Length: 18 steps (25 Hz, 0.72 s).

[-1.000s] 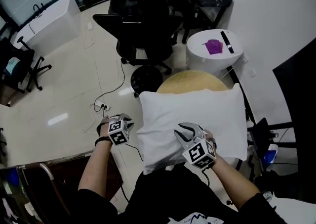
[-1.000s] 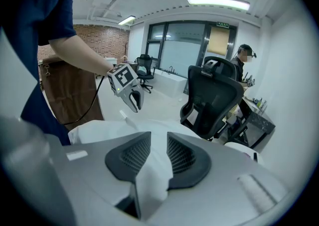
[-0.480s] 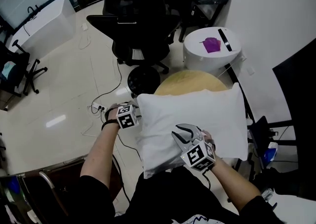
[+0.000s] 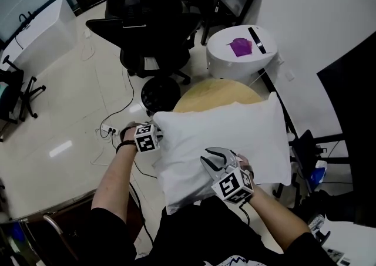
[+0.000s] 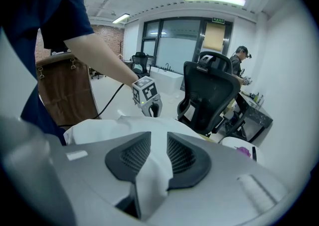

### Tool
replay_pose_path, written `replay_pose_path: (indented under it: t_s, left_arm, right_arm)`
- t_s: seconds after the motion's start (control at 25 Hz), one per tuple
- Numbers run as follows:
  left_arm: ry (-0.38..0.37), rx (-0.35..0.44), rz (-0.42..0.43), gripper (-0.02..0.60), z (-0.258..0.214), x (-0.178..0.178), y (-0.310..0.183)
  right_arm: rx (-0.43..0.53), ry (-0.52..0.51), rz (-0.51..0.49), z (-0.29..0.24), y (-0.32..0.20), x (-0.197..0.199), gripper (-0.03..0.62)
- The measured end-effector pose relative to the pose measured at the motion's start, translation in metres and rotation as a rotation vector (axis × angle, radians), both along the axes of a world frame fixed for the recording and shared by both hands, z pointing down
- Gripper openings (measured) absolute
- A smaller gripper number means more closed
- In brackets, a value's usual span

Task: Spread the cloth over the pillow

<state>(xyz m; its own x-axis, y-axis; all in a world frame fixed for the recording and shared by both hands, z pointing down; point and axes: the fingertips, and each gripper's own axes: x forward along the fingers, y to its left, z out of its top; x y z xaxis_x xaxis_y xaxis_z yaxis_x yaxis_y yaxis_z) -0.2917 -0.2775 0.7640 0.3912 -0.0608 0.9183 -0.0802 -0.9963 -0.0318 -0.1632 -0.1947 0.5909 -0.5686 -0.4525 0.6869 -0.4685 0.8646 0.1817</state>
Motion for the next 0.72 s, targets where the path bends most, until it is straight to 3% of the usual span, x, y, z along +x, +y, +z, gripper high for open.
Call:
replay_pose_path:
  t_s: [0.08,0.32,0.4,0.48,0.6,0.72]
  left_arm:
    - [-0.005,0.003,0.024,0.012,0.002,0.002,0.003]
    - [-0.003,0.026,-0.009,0.005,-0.002,-0.004,-0.001]
    - [0.003,0.028,-0.019,0.1,-0.003,-0.007,-0.004]
    - [0.002,0.024,-0.008,0.138,-0.002,-0.008,-0.006]
    - [0.008,0.02,0.003,0.183,0.001,-0.005,-0.008]
    - [0.01,0.01,0.023,0.188,0.003,0.001,-0.007]
  right_arm:
    - [0.001,0.001,0.002,-0.003,0.001,0.0,0.114]
    - [-0.002,0.003,0.013,-0.002,0.002,0.006,0.114]
    - [0.0,0.001,0.019,0.0,0.001,0.006,0.114]
    - [0.0,-0.001,0.021,0.002,0.002,0.005,0.114]
    - [-0.008,0.002,0.019,0.002,0.005,0.004,0.114]
    - [-0.014,0.003,0.027,0.004,0.005,0.006,0.114]
